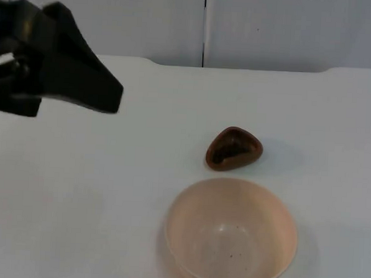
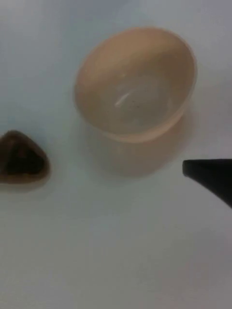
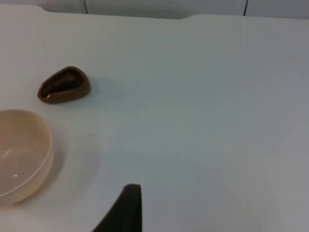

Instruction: Pick up the bowl with the left hand and pour the coffee beans from the cup into the bowl with the right hand.

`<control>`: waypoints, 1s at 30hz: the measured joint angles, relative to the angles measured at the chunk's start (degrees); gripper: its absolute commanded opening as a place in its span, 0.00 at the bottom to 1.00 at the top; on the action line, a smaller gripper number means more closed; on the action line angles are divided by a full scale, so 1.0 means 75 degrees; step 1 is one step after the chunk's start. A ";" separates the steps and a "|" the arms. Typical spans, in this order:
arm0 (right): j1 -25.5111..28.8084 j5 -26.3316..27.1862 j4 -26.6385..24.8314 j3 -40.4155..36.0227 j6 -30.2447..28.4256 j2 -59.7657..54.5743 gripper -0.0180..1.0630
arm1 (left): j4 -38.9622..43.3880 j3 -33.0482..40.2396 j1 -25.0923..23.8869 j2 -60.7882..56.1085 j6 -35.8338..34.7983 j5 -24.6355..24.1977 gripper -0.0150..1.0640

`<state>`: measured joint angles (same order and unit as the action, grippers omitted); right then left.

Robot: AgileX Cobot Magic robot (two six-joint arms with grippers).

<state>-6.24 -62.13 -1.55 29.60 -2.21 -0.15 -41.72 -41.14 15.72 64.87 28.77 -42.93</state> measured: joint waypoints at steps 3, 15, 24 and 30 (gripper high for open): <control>0.0000 0.0000 0.0000 0.0000 -0.0015 0.0000 0.99 | 0.0265 0.0001 0.0339 0.0388 -0.0277 0.0285 0.92; 0.0000 0.0000 0.0000 0.0000 -0.0015 0.0000 0.99 | 0.1014 -0.0818 0.1481 0.2256 -0.1425 0.0587 0.92; 0.0000 0.0000 0.0000 0.0000 -0.0015 0.0000 0.99 | 0.1621 -0.1351 0.1538 0.3391 -0.2219 0.0633 0.92; 0.0000 0.0000 0.0000 0.0000 -0.0015 0.0000 0.99 | 0.1611 -0.1385 0.1538 0.4014 -0.2249 0.0739 0.92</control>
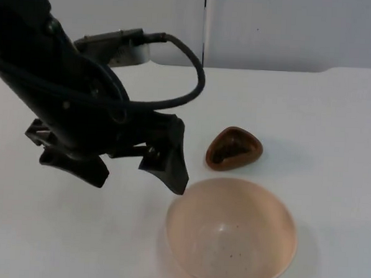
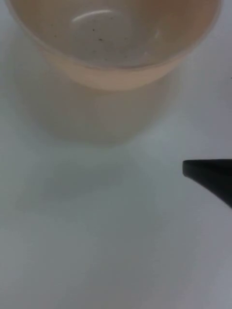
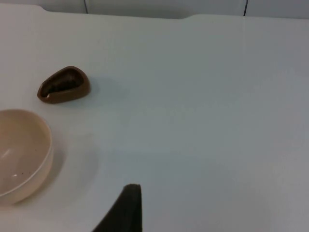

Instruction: Pick up the bowl with the left hand and pour the coffee beans from the cup into the bowl with the right hand.

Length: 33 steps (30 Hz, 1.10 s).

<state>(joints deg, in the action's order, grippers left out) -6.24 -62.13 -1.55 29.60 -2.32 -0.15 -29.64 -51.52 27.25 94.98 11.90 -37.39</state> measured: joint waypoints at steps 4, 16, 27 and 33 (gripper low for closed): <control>0.0000 0.0000 0.0000 0.0000 0.0000 0.0000 0.99 | -0.0108 -0.0003 0.0000 0.0341 0.0000 0.0186 0.92; 0.0000 0.0000 0.0000 0.0000 0.0000 0.0000 0.99 | -0.0467 -0.0226 0.0000 0.1306 -0.0017 0.0735 0.92; 0.0000 0.0000 0.0000 0.0000 0.0000 0.0000 0.99 | -0.0847 -0.0538 0.0146 0.2131 -0.0017 0.1140 0.88; 0.0000 0.0000 0.0000 0.0000 0.0000 0.0000 0.99 | -0.0878 -0.0538 0.0146 0.2317 -0.0017 0.1406 0.84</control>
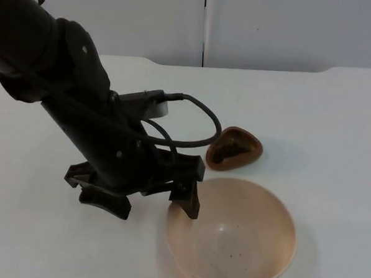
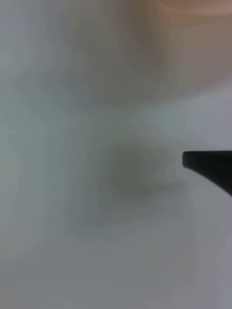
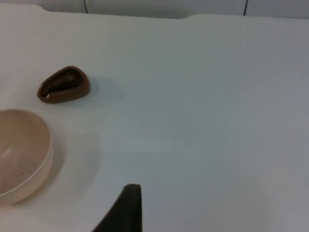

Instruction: Pick up the bowl with the left hand and pour the coffee beans from the cup into the bowl with the right hand.

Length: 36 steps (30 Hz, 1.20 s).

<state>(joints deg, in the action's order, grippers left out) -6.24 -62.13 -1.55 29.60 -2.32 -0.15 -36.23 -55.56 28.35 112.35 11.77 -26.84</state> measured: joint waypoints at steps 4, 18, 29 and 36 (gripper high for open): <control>0.0000 0.0000 0.0000 0.0000 0.0000 0.0000 0.99 | 0.0000 0.0000 0.0000 0.0064 0.0000 0.0117 0.84; 0.0000 0.0000 0.0138 0.0000 0.0000 0.0000 0.99 | 0.0000 0.0000 0.0000 0.0080 0.0000 0.0145 0.32; 0.0000 0.0000 0.0138 0.0000 0.0000 0.0000 0.99 | 0.0000 0.0000 0.0000 0.0097 0.0000 -0.0013 0.01; 0.0000 0.0000 0.0138 0.0000 0.0000 0.0000 0.99 | 0.0113 0.0000 0.0000 -0.0220 0.0000 -0.0117 0.01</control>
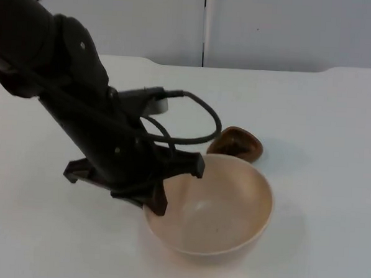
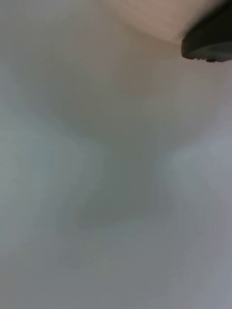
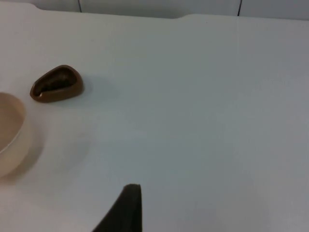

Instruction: Pick up the bowl with the left hand and pour the coffee beans from the cup into the bowl with the right hand.

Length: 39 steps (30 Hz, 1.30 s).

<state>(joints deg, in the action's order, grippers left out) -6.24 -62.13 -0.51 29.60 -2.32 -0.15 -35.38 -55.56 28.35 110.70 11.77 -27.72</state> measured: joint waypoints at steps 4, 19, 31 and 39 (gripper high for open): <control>0.0000 0.0000 0.0000 0.0000 0.0000 0.0000 0.99 | 0.0273 0.0000 -0.0024 -0.0418 -0.0017 -0.0021 0.01; 0.0000 0.0000 0.0000 0.0000 0.0000 0.0000 0.99 | 0.1312 0.0000 -0.1550 -0.1170 -0.0572 -0.1116 0.01; 0.0000 0.0000 0.0000 0.0000 0.0000 0.0000 0.99 | 0.2357 -0.0314 -0.1308 -0.1170 -0.1754 -0.1419 0.01; 0.0000 0.0000 0.0000 0.0000 0.0000 0.0000 0.99 | 0.4100 -0.1270 -0.0718 -0.1175 -0.2946 -0.2150 0.01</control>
<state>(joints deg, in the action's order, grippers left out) -6.24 -62.13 -0.51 29.60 -2.32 -0.15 -4.62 -65.08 22.97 101.89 -10.32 -43.84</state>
